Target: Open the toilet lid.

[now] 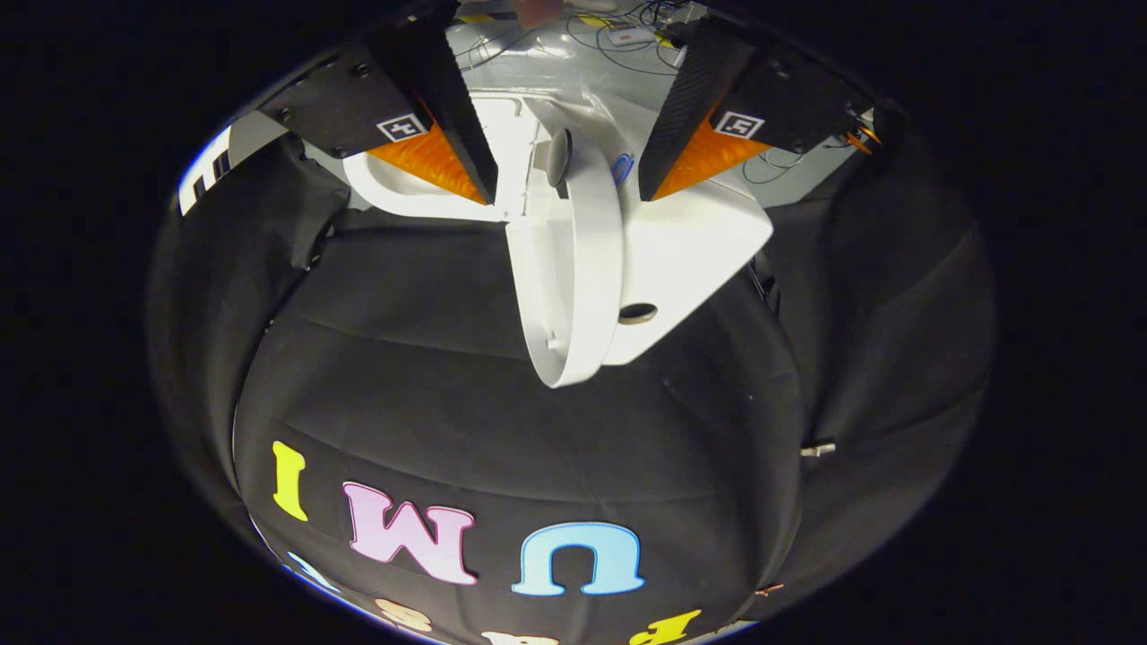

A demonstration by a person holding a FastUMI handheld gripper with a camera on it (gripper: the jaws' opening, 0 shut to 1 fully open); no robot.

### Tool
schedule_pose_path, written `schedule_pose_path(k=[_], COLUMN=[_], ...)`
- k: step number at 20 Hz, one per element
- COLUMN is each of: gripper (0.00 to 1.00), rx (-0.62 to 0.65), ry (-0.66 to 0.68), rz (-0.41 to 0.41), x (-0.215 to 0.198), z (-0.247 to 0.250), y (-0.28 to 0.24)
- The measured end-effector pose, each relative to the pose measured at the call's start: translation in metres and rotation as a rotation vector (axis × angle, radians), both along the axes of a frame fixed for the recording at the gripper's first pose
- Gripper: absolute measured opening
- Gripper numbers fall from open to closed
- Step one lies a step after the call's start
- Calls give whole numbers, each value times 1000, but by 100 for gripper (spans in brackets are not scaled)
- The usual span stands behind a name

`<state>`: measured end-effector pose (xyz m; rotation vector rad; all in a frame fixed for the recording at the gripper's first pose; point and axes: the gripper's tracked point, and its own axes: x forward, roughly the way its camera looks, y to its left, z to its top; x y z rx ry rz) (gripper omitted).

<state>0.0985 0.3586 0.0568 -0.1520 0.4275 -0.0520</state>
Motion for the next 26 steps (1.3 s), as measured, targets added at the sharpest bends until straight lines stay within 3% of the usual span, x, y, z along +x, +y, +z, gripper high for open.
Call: schedule_pose_path(k=[4,7,14,19,23,26], gripper=[100,99,100,99,99,99], rx=[159,194,200,91,161,132], ry=[-52,-132,-247,-407,-430,-450], rz=[106,134,100,48,-9,-26], x=[-19,-31,-44,-44,-41,-42], z=[50,84,90,85,75,72], y=[-4,-47,-184,-269,-298,-311])
